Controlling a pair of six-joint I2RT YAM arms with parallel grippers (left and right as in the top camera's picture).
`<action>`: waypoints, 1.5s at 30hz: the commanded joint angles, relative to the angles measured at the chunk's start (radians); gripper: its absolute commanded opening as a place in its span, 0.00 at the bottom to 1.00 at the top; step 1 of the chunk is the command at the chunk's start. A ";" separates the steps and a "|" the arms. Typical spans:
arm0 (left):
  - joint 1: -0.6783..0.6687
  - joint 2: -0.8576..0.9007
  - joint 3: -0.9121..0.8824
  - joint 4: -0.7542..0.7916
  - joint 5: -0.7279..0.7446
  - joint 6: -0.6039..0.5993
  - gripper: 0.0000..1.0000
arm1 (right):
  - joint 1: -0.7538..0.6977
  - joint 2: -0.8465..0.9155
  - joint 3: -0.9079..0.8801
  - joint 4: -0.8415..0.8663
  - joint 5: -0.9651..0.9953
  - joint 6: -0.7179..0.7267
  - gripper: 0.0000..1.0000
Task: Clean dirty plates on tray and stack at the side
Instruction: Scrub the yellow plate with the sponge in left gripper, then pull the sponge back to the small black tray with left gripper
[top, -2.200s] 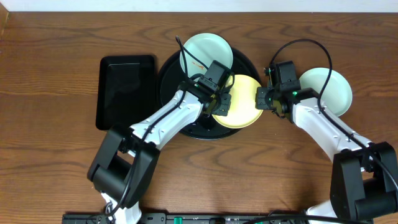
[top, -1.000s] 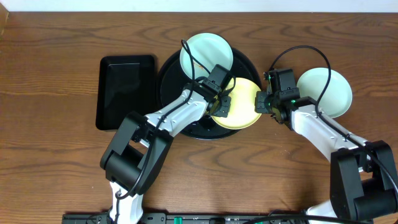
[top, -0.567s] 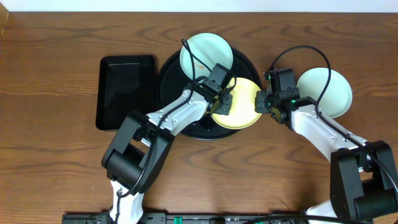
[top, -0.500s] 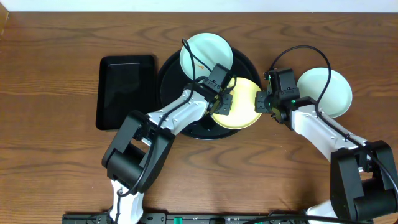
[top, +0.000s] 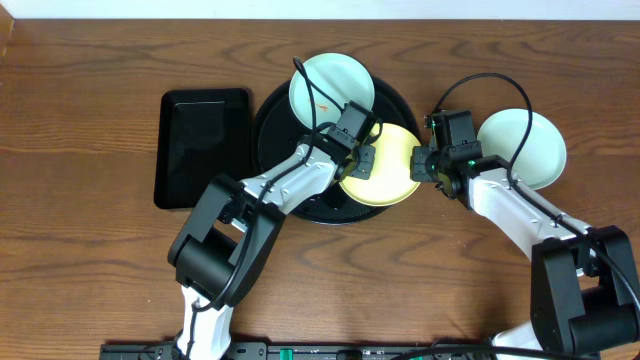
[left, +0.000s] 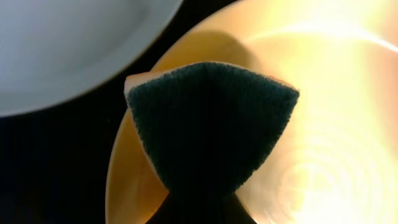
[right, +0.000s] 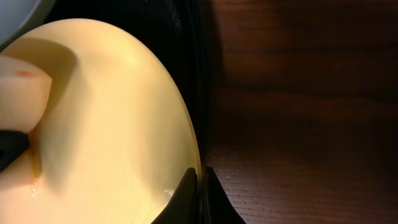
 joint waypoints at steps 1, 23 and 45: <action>0.004 0.056 -0.005 0.017 -0.065 0.027 0.08 | 0.010 0.007 -0.008 -0.004 0.006 -0.012 0.01; 0.010 -0.222 0.031 0.266 -0.296 0.182 0.08 | 0.010 0.007 -0.008 -0.013 0.006 -0.013 0.01; 0.444 -0.669 0.026 -0.682 -0.159 -0.019 0.08 | 0.254 -0.147 0.287 -0.230 0.415 -0.301 0.01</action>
